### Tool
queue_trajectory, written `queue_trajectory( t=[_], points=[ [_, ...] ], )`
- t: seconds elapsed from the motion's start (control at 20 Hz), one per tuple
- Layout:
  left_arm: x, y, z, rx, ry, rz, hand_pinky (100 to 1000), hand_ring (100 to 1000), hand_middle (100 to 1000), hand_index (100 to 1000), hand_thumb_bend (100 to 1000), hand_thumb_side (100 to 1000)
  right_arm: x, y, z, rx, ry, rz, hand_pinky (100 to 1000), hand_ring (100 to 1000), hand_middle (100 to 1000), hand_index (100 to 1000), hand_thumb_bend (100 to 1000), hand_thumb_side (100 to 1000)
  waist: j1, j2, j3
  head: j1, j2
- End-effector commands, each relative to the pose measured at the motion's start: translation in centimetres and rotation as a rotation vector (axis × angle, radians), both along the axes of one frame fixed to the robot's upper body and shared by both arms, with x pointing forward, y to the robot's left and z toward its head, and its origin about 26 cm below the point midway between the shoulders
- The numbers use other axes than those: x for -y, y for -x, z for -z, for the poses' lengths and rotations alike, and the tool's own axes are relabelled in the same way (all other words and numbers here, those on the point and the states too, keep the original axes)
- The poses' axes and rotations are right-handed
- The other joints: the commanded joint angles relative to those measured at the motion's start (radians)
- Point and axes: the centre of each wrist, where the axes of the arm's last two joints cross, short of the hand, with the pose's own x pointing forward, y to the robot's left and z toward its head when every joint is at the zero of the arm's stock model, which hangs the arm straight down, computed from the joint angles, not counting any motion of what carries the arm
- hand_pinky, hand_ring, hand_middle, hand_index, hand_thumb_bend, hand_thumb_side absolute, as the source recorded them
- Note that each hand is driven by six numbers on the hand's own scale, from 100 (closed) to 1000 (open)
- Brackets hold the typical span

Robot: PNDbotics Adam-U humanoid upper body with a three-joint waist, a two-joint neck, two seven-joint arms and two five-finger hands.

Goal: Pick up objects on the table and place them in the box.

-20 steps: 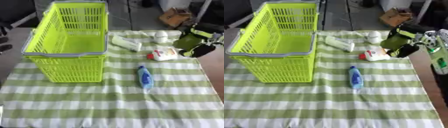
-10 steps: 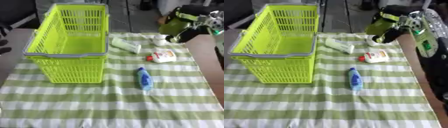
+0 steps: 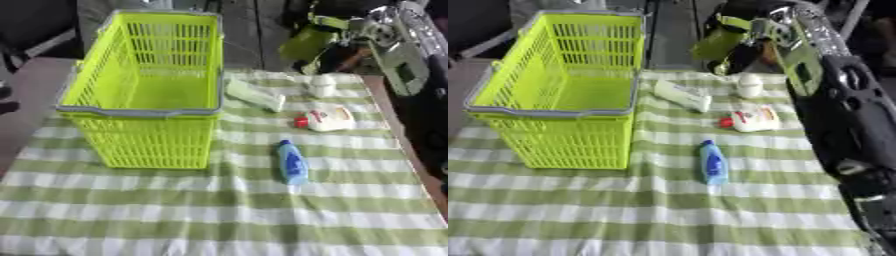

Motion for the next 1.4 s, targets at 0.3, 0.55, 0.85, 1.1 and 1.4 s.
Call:
queue_trajectory(
  t=[0.3,0.55,0.85,1.1,1.4],
  points=[
    [0.0,0.1,-1.0,0.026,-0.036,0.028,700,723,691,747,315,949,-4.6,1.0,-2.7,0.185,-0.023,-0.124,100,298,484,563,172,223,-0.005,-0.026,0.022,-0.019,-0.02],
    [0.2,0.0,-1.1,0.025,-0.04,0.041,699,723,691,747,315,948,-7.3,1.2,-2.1,0.289,-0.041,-0.161,100,224,488,566,170,244,-0.007,-0.029,0.039,-0.033,-0.023],
    [0.3,0.0,-1.2,0.028,-0.038,0.053,699,722,691,747,315,948,-10.4,1.2,0.1,0.405,-0.154,-0.113,100,188,473,556,220,277,-0.006,-0.028,0.054,-0.042,-0.028],
    [0.4,-0.1,-1.2,0.03,-0.037,0.06,699,722,690,747,315,948,-13.1,1.8,2.4,0.379,-0.173,-0.156,632,708,896,942,270,655,-0.005,-0.026,0.057,-0.047,-0.029],
    [0.4,-0.1,-1.2,0.03,-0.037,0.059,699,722,690,747,315,948,-13.8,1.8,3.9,0.09,0.005,-0.312,1000,1000,1000,1000,378,727,-0.004,-0.025,0.053,-0.043,-0.03]
  ],
)
